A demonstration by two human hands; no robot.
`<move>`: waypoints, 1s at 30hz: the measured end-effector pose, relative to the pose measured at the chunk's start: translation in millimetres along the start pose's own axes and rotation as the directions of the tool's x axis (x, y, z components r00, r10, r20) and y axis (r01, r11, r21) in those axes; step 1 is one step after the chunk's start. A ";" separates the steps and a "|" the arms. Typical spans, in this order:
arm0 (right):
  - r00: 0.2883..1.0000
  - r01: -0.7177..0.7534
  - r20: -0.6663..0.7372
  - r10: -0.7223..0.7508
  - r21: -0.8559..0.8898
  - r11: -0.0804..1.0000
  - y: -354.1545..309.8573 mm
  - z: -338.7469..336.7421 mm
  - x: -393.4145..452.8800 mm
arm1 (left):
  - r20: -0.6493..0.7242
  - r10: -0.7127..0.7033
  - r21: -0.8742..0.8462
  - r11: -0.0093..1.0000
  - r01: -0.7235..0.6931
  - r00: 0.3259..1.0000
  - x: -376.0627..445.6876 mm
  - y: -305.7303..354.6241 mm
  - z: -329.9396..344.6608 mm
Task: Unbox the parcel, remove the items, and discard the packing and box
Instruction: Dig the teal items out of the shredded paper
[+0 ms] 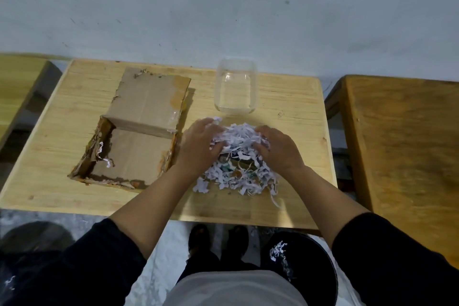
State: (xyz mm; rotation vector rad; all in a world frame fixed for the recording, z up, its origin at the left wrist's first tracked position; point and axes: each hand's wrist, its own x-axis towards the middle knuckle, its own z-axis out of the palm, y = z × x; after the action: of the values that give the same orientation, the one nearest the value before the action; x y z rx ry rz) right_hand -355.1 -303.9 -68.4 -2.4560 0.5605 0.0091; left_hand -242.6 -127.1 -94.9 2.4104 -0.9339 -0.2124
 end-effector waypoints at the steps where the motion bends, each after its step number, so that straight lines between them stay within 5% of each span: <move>1: 0.999 0.036 -0.006 -0.036 -0.023 0.999 0.2 -0.5 1.1 | -0.077 0.071 0.045 0.997 -0.067 0.995 -1.5 3.4 0.2; 4: 0.991 0.130 0.001 -0.130 -0.061 0.990 -1.5 1.0 4.1 | -0.204 0.431 0.190 0.898 -0.397 0.879 -10.0 14.1 3.1; 7: 0.992 0.126 0.010 -0.126 -0.070 0.990 -4.4 4.2 9.9 | 0.033 0.628 0.183 0.761 -0.622 0.778 -14.8 14.6 9.4; 13: 0.911 0.341 -0.160 -0.381 -0.227 0.912 -14.4 6.7 3.4 | 0.204 0.282 0.088 0.949 -0.304 0.938 4.3 8.7 17.1; 17: 0.857 0.494 -0.039 -0.513 -0.218 0.842 -9.4 17.6 -6.3 | 0.302 0.100 0.111 0.984 -0.139 0.948 9.7 10.2 14.3; 23: 0.989 0.142 0.040 -0.139 -0.068 0.988 20.5 18.2 -5.1 | 0.366 -0.054 0.156 0.988 -0.004 0.929 3.0 4.1 5.4; 25: 0.994 0.106 0.038 -0.105 -0.032 0.994 24.8 14.9 -3.7 | 0.323 -0.048 0.151 0.989 -0.002 0.945 -0.5 3.3 4.0; 30: 0.943 0.305 -0.102 -0.316 -0.112 0.946 6.6 9.7 4.3 | 0.000 0.284 0.217 0.936 -0.277 0.959 0.1 9.6 10.2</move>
State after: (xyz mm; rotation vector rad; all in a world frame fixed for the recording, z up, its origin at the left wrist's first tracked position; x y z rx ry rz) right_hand -352.6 -304.8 -80.6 -2.6248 0.2189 -0.2452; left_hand -251.4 -137.5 -98.4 2.4253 -1.3320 0.0350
